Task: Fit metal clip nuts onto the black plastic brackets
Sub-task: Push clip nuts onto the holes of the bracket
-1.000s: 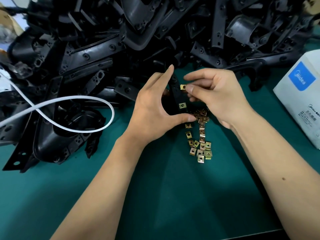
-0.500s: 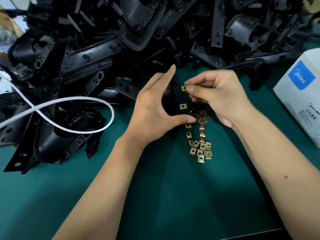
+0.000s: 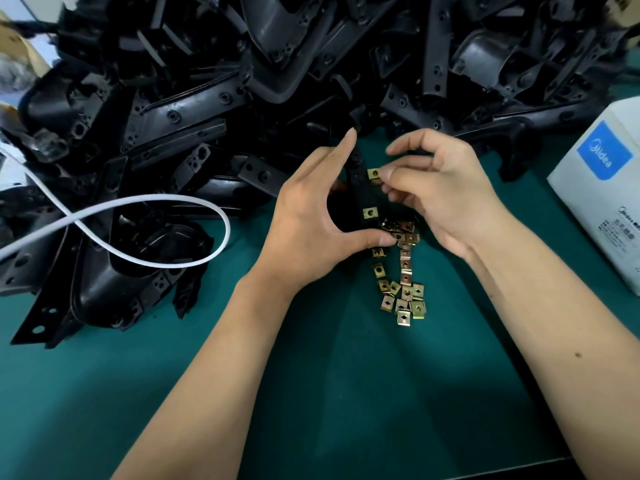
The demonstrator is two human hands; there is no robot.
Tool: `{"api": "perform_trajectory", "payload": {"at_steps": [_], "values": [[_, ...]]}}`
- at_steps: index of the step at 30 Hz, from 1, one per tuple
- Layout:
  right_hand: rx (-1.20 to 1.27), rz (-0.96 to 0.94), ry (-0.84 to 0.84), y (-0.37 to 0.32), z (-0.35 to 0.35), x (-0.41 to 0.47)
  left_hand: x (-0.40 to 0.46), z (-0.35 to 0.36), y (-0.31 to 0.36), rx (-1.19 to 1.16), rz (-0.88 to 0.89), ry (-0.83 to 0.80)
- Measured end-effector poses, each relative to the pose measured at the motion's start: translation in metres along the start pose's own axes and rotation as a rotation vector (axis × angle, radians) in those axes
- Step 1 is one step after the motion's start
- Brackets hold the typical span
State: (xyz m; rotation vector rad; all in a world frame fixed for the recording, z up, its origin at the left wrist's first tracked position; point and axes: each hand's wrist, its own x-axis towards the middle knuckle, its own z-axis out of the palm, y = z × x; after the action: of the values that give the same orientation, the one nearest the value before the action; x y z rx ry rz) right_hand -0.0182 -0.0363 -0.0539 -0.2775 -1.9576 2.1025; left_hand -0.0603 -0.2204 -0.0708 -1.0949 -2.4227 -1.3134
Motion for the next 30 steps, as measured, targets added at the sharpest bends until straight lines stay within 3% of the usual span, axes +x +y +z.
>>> {"api": "perform_trajectory", "payload": {"at_steps": [15,23,30], "values": [[-0.153,-0.119,-0.078,-0.002,0.001,-0.003,0.0,0.002,0.007,0.045,0.004,-0.015],[-0.242,-0.137,-0.035,0.0,0.002,-0.004,0.001,0.005,0.012,0.08,-0.019,-0.008],[-0.503,-0.176,0.026,0.007,0.011,-0.019,-0.003,0.013,0.024,0.254,-0.079,0.132]]}}
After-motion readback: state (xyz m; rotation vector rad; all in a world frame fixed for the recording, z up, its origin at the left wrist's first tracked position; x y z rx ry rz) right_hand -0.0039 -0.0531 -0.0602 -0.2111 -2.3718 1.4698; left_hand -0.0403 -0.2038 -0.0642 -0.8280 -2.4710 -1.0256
